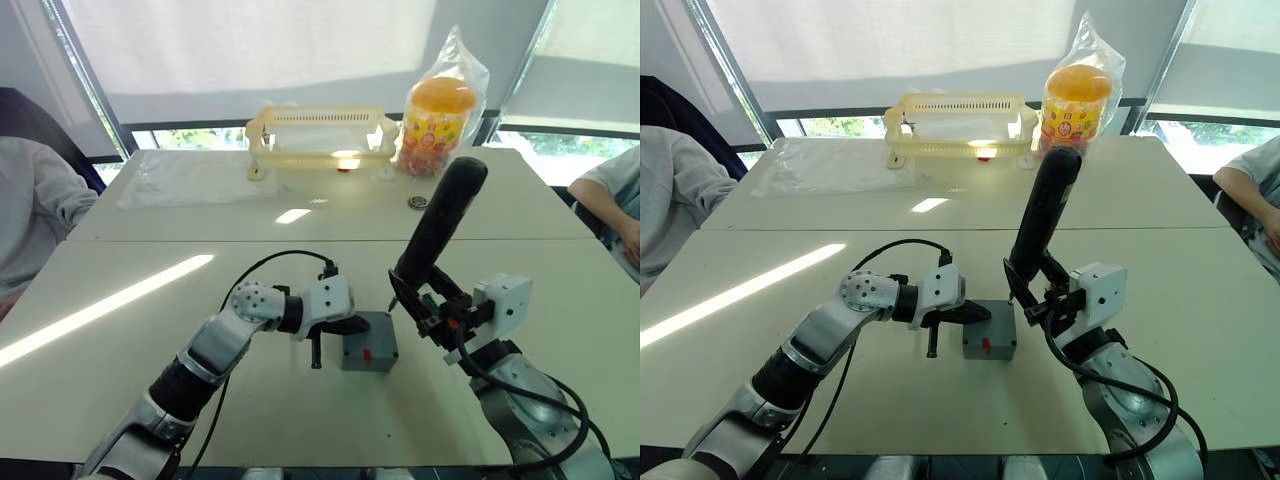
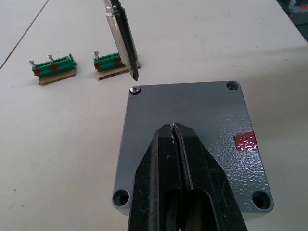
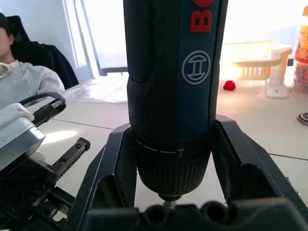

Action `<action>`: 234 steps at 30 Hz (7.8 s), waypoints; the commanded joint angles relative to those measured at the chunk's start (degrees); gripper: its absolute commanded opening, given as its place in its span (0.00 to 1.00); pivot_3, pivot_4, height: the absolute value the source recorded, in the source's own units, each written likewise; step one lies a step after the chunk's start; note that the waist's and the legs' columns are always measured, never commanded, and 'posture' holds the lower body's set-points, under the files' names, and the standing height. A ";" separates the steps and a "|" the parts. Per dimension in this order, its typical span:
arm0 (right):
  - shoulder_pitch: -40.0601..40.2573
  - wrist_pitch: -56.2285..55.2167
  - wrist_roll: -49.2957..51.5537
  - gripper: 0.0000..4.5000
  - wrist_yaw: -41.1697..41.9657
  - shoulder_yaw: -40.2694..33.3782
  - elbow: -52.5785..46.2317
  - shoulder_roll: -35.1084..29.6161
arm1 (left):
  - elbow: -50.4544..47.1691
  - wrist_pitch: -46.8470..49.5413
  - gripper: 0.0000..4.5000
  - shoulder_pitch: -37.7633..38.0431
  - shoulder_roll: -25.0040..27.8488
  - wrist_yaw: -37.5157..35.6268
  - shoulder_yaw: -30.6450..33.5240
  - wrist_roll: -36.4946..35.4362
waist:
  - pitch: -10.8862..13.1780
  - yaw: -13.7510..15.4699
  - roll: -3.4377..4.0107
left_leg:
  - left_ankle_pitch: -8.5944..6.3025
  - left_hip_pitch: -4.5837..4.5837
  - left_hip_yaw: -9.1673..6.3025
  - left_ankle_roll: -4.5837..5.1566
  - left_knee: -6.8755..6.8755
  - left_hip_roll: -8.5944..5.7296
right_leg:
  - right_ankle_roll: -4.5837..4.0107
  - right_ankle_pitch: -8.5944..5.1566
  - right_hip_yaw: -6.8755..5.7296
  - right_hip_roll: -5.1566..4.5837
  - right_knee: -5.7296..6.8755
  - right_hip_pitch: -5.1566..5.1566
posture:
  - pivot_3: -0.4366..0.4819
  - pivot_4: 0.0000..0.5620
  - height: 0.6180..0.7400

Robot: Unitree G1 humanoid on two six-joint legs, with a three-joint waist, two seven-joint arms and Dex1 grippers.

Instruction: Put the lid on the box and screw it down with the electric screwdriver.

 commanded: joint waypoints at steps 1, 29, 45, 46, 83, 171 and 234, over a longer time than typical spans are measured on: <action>-0.31 -2.20 0.03 0.39 0.38 -0.75 -1.53 0.50 | 2.19 1.76 0.00 1.64 1.07 -0.30 -2.23 1.54 | 0.00 0.00 0.00 | 0.00 0.01 0.00 0.00 0.02 0.00 | 0.00 0.00 0.01 0.00 0.05 -0.01 | 0.48 0.27 1.00; -1.19 -3.43 -1.20 0.39 0.85 -0.64 0.51 1.88 | 2.52 1.81 0.00 1.72 0.92 -0.04 -2.39 1.60 | -0.01 -0.02 0.01 | 0.00 0.10 0.00 0.00 0.03 0.00 | 0.00 0.00 0.04 0.02 0.20 0.01 | 0.48 0.27 1.00; -1.09 -3.86 -1.37 0.39 1.33 -0.50 0.77 2.54 | 2.08 2.35 0.00 1.93 0.97 0.26 -2.34 1.55 | -0.01 -0.03 0.02 | 0.00 0.13 0.01 0.01 0.03 0.00 | 0.02 0.01 0.05 0.03 0.22 0.03 | 0.48 0.27 1.00; -1.14 -3.77 -1.29 0.39 1.29 -0.57 0.59 2.55 | 2.06 2.37 0.00 1.94 0.96 0.28 -2.36 1.55 | -0.01 -0.03 0.02 | 0.00 0.13 0.01 0.01 0.03 0.00 | 0.02 0.01 0.05 0.03 0.23 0.03 | 0.48 0.27 1.00; 0.69 -9.21 -7.90 0.39 4.33 3.12 12.51 1.43 | 1.81 2.36 0.00 2.14 0.94 0.28 -2.55 1.54 | -0.11 -0.17 -0.10 | 0.00 0.86 0.05 0.01 -0.06 0.02 | -0.05 -0.06 0.08 0.03 0.19 0.70 | 0.48 0.27 1.00; -25.77 54.56 46.42 0.39 13.77 -2.88 53.62 -57.56 | -23.85 20.55 0.00 7.02 5.05 10.25 8.66 -13.77 | 1.68 -0.34 0.38 | -0.27 -0.21 0.16 0.52 0.07 0.09 | -0.06 -0.01 0.02 0.11 -0.27 -0.15 | 0.48 0.27 1.00; 2.13 32.16 22.20 0.99 16.54 1.38 -1.32 -20.05 | 11.97 -0.21 0.00 -3.09 -3.05 11.00 0.55 1.78 | 1.61 0.15 0.02 | -0.25 -0.14 0.34 0.44 0.97 0.12 | 0.28 0.39 0.67 0.34 0.26 -0.04 | 0.48 0.27 1.00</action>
